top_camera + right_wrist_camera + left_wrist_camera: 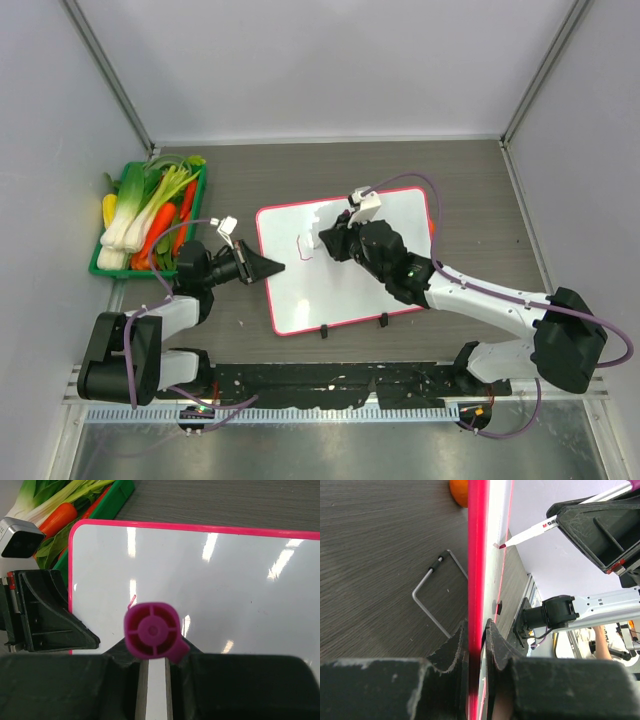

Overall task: Write a sentence on the whiteboard
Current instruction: Write on the whiteboard with the whiteboard.

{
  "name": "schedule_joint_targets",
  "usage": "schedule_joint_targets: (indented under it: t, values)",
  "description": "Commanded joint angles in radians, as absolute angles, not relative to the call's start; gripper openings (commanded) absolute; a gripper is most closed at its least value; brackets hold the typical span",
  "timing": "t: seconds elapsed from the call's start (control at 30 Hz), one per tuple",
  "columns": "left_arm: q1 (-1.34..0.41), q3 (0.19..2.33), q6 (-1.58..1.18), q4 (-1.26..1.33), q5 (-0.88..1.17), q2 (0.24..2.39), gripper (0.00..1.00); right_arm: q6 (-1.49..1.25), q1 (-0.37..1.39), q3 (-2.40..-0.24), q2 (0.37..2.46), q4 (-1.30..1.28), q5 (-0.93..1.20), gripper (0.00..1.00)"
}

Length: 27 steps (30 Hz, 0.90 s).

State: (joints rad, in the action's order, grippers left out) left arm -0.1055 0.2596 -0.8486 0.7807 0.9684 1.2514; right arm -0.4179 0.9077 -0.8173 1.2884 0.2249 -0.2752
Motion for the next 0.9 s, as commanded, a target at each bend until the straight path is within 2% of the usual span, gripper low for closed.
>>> schedule_joint_targets:
  t: [0.0, 0.5, 0.87]
  values:
    - [-0.115, 0.261, -0.741, 0.735, 0.899, 1.256, 0.0, -0.41, 0.907, -0.824, 1.293, 0.25, -0.261, 0.01]
    - [-0.115, 0.261, -0.739, 0.735, 0.897, 1.256, 0.0, -0.402, 0.908, -0.788, 1.267, 0.203, -0.239, 0.01]
    - [-0.115, 0.261, -0.739, 0.735, 0.896, 1.256, 0.0, -0.419, 0.907, -0.755, 1.247, 0.195, -0.299, 0.01]
